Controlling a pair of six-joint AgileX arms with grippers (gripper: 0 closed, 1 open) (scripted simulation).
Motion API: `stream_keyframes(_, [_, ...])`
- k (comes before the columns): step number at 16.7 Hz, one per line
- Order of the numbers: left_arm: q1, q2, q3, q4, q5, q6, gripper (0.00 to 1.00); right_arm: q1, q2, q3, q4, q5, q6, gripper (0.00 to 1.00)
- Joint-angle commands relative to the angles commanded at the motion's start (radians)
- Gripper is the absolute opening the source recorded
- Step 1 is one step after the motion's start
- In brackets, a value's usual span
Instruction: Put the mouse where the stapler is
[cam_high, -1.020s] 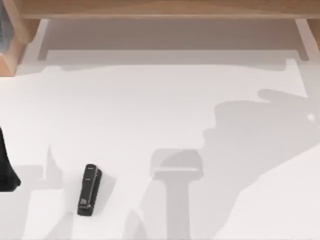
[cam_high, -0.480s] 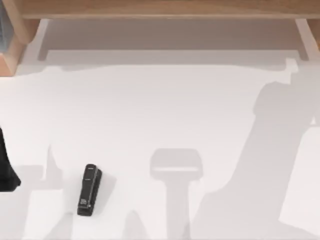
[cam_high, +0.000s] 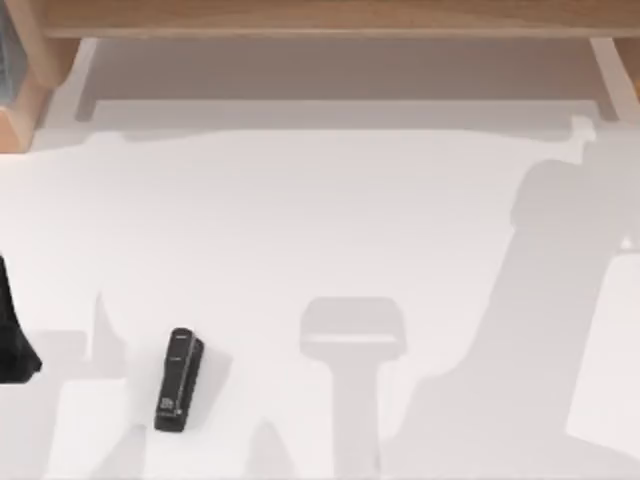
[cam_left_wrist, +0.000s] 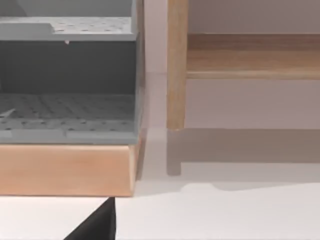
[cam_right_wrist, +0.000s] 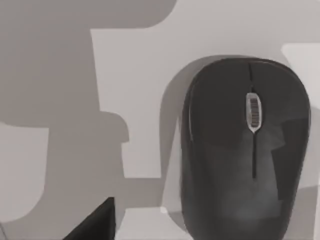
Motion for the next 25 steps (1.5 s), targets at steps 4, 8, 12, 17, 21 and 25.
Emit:
stream_keyframes(4, [0.000, 0.000, 0.000, 0.000, 0.000, 0.000, 1.00, -0.001, 0.001, -0.033, 0.029, -0.001, -0.005, 1.00])
stream_keyframes(8, [0.000, 0.000, 0.000, 0.000, 0.000, 0.000, 1.00, 0.002, 0.002, -0.073, 0.074, 0.000, -0.001, 1.00])
stream_keyframes(12, [0.000, 0.000, 0.000, 0.000, 0.000, 0.000, 1.00, 0.007, 0.010, -0.097, 0.109, -0.001, 0.001, 1.00])
stream_keyframes(17, [0.000, 0.000, 0.000, 0.000, 0.000, 0.000, 1.00, 0.007, 0.010, -0.097, 0.109, -0.001, 0.001, 0.85])
stream_keyframes(21, [0.000, 0.000, 0.000, 0.000, 0.000, 0.000, 1.00, 0.007, 0.010, -0.097, 0.109, -0.001, 0.001, 0.55])
stream_keyframes(25, [0.000, 0.000, 0.000, 0.000, 0.000, 0.000, 1.00, 0.007, 0.010, -0.097, 0.109, -0.001, 0.001, 0.25])
